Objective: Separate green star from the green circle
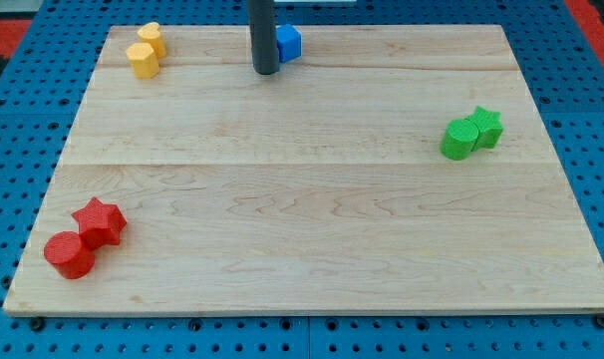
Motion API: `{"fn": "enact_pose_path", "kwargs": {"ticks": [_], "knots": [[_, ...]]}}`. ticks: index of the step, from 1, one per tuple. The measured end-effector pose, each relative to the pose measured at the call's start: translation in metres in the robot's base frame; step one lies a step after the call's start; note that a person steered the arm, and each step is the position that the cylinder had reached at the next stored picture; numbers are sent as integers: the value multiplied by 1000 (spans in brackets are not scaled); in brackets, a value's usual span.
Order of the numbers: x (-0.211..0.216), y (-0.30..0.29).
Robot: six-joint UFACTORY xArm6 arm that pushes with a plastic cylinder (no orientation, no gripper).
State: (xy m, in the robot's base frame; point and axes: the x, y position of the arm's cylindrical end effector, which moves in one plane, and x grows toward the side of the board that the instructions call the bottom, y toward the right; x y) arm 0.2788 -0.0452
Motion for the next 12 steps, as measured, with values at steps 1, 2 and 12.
{"fn": "enact_pose_path", "kwargs": {"ticks": [1, 2, 12], "knots": [[-6, 2], [-13, 4], [153, 293]]}}
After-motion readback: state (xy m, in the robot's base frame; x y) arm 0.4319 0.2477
